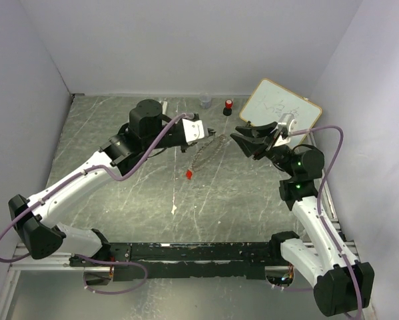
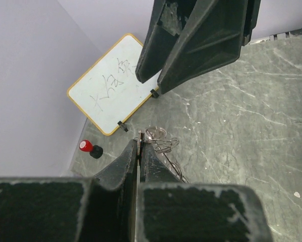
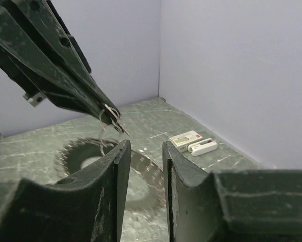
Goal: Put the keys on the keyring
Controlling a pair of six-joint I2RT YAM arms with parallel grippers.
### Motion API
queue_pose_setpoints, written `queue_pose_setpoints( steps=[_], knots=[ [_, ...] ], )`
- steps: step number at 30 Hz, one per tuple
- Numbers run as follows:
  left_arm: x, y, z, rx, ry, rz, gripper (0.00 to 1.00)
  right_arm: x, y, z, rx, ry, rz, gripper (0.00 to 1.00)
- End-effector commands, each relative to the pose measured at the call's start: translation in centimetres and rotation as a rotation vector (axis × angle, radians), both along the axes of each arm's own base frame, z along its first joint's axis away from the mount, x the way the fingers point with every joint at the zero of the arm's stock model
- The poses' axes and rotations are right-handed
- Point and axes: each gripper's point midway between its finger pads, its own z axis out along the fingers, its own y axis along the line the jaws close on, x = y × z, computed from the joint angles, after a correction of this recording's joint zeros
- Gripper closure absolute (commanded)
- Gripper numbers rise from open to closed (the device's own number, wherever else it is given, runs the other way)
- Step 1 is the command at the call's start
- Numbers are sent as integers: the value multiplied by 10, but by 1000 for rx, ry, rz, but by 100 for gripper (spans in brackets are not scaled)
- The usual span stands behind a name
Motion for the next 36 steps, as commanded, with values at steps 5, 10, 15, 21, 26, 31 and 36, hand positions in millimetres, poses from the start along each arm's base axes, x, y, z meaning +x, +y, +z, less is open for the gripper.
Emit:
queue_pose_setpoints(
  steps=[5, 10, 15, 21, 26, 31, 36],
  knots=[
    [5, -17, 13, -14, -30, 49, 93, -13, 20, 13, -2, 10, 107, 69],
    [8, -21, 13, -6, -37, 86, 93, -12, 34, 5, -43, 53, 132, 69],
    [11, -21, 18, -11, -40, 122, 93, -4, 36, -6, -85, 115, 88, 69],
    [12, -22, 19, -4, -39, 150, 93, 0, 35, -14, -115, 138, 60, 70],
    [12, -25, 19, 4, -43, 162, 93, 3, 38, -17, -134, 151, 63, 71],
    [12, -27, 17, 17, -45, 172, 93, 6, 40, -16, -140, 149, 55, 88],
    [19, -24, 17, 16, -40, 221, 93, 9, 36, -15, -149, 143, 17, 100]
  ],
)
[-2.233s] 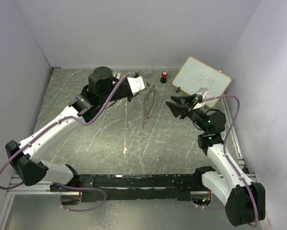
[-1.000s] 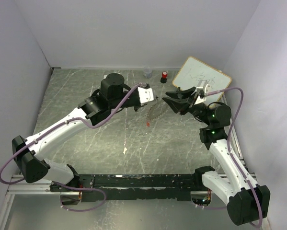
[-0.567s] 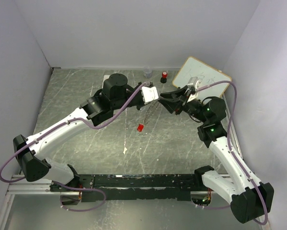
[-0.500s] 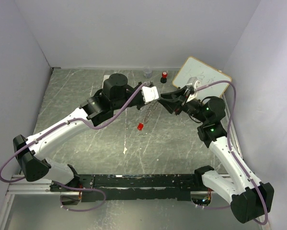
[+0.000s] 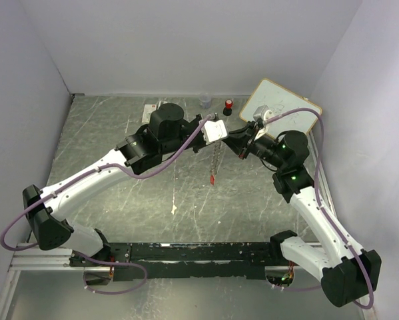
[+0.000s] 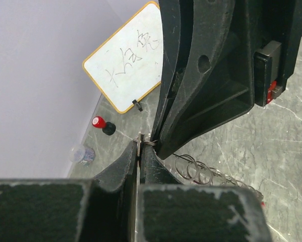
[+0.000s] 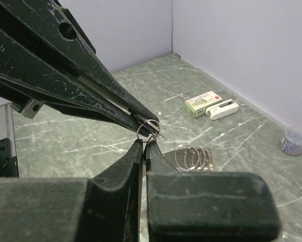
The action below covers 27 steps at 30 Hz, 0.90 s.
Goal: Put the keys on the keyring
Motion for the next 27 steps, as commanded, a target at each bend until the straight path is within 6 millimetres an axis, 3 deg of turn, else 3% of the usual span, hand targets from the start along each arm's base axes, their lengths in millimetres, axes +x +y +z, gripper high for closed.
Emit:
queue_pose_setpoints(
  steps=[1, 9, 15, 27],
  knots=[
    [5, 1, 35, -73, -48, 59, 93, 1, -4, 13, -11, -42, -40, 100],
    [25, 22, 45, -125, -23, 242, 93, -8, -17, 16, -26, -164, -95, 100],
    [33, 34, 46, -143, -7, 329, 93, -19, -22, 29, 8, -259, -105, 100],
    [33, 37, 28, -111, 31, 354, 93, -24, -28, 56, 112, -361, -138, 100]
  ],
)
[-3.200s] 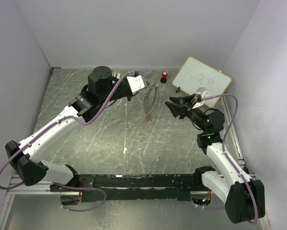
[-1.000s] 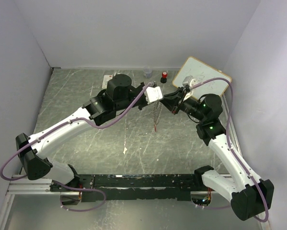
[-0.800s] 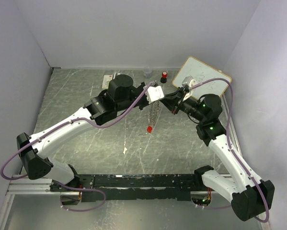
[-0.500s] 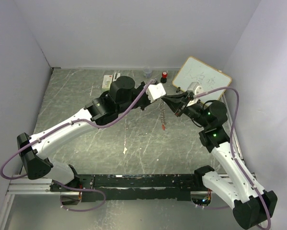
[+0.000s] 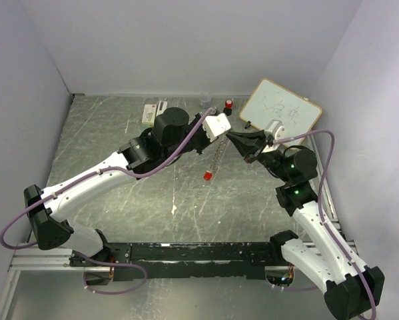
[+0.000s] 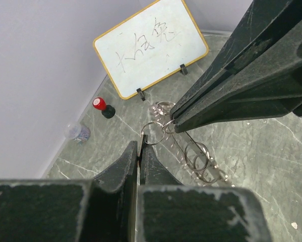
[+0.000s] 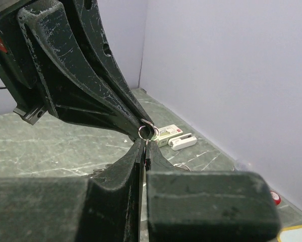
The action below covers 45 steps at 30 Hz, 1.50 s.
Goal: Put the keys on the keyring
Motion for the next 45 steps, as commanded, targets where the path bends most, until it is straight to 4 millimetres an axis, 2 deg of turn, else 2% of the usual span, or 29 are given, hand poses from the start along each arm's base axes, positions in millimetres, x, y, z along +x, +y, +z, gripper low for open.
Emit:
queue_pose_setpoints(
  steps=[1, 8, 12, 27, 35, 45],
  knots=[
    [21, 29, 26, -55, -47, 146, 93, -11, -7, 32, 95, -116, -14, 100],
    [8, 14, 14, -73, 5, 51, 93, -13, -14, 43, 198, -197, -34, 100],
    [0, 2, 10, -90, 29, -17, 93, -7, -12, 45, 218, -196, -27, 100],
    [-12, -28, 7, -111, 71, -139, 93, -4, -9, 50, 270, -215, -1, 100],
    [-1, -15, 16, -93, 36, -52, 93, -10, -17, 56, 280, -245, -37, 100],
    [-12, -36, 2, -44, 72, -165, 93, -12, -18, 61, 304, -267, -31, 100]
  ],
)
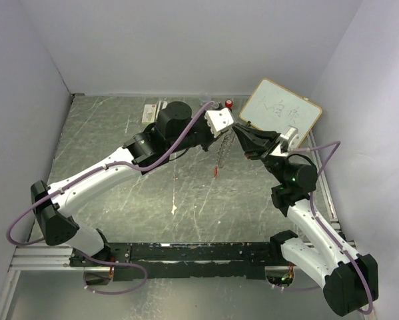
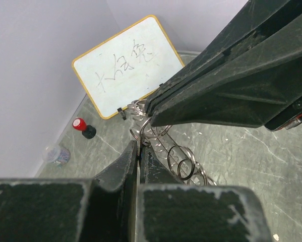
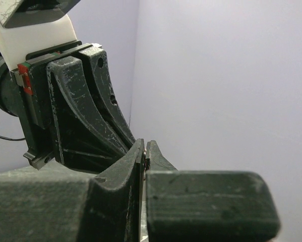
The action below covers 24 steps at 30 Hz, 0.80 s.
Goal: Put the keys on the keyring
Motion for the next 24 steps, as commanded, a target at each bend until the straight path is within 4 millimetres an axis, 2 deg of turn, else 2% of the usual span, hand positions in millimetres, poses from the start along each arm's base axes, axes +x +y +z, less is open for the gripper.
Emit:
queue_pose_setpoints(
  steps=[1, 4, 6, 12, 13, 14, 17, 19, 21, 23, 24],
  knots=[
    [-7, -13, -8, 42, 18, -63, 93, -10, -8, 25, 58, -100, -19, 100],
    [-5, -16, -14, 64, 27, -59, 93, -10, -8, 25, 59, -104, -19, 100],
    [2, -12, -10, 62, 18, -11, 93, -10, -8, 24, 55, -101, -17, 100],
    [23, 19, 23, 34, -59, 180, 93, -6, -11, 17, 4, -19, -57, 100],
    [25, 23, 29, 32, -74, 194, 93, -4, -12, 14, -10, 7, -69, 93],
    [25, 25, 34, 32, -87, 202, 93, -2, -14, 13, -25, 31, -88, 81],
    [25, 29, 47, 23, -122, 204, 93, 3, -21, 6, -50, 85, -144, 70],
    [25, 29, 50, 22, -129, 201, 93, 8, -26, -1, -68, 124, -179, 37],
    [24, 29, 51, 25, -131, 200, 93, 12, -26, -8, -98, 159, -192, 22],
    [26, 30, 50, 31, -130, 207, 93, 17, -24, -15, -120, 193, -195, 1],
    [26, 30, 49, 35, -129, 212, 93, 19, -24, -18, -132, 197, -196, 0]
  ],
)
